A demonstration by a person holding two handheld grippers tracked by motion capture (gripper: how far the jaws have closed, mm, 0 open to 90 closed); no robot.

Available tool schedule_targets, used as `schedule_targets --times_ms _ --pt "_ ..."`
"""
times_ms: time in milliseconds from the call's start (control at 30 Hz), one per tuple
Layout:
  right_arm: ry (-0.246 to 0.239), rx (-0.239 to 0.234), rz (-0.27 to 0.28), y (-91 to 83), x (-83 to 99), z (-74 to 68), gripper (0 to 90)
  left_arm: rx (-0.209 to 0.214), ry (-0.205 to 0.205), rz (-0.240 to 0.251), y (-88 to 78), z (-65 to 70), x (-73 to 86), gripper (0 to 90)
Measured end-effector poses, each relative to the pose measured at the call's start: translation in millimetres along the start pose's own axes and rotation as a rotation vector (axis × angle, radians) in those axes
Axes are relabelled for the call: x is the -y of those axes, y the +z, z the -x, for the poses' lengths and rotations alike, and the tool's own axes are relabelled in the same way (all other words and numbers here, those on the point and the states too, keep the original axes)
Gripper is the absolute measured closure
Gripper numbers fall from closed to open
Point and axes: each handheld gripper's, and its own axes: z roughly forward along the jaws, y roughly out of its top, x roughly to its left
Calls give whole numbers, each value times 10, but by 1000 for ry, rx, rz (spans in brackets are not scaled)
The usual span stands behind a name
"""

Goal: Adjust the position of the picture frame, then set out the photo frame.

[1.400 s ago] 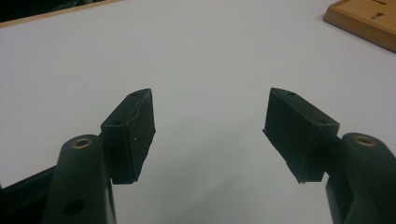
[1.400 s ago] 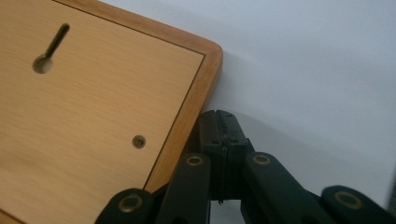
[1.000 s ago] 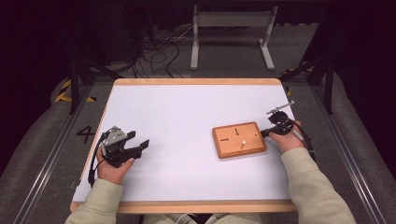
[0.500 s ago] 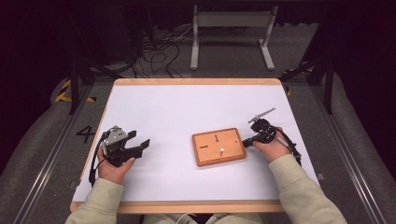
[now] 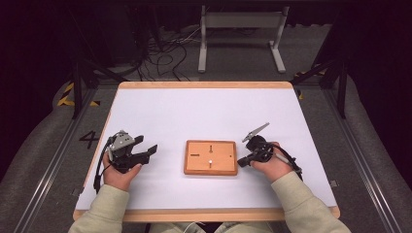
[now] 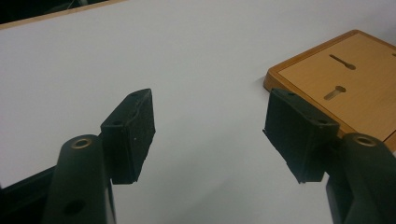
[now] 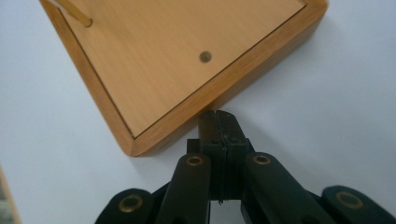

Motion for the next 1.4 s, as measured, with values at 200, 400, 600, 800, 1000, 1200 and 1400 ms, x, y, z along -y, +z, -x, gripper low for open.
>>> schedule_targets --times_ms 200,400,600,800,1000,1200,1400 --pt "-54 98 96 -103 25 7 871 17 14 2 3 29 -27 336" --pt "-58 154 202 -287 57 34 833 53 42 6 6 112 -95 330" --pt "-47 162 258 -406 130 77 798 104 65 7 16 239 -184 311" --pt "-44 168 289 -487 165 98 764 162 102 -6 46 370 -252 305" --pt "-46 170 311 -538 194 108 730 225 150 -18 95 527 -313 357" --pt "-26 166 308 -564 230 114 701 272 196 -2 160 673 -392 381" --pt "-14 180 306 -595 273 105 668 323 178 5 260 731 -447 377"
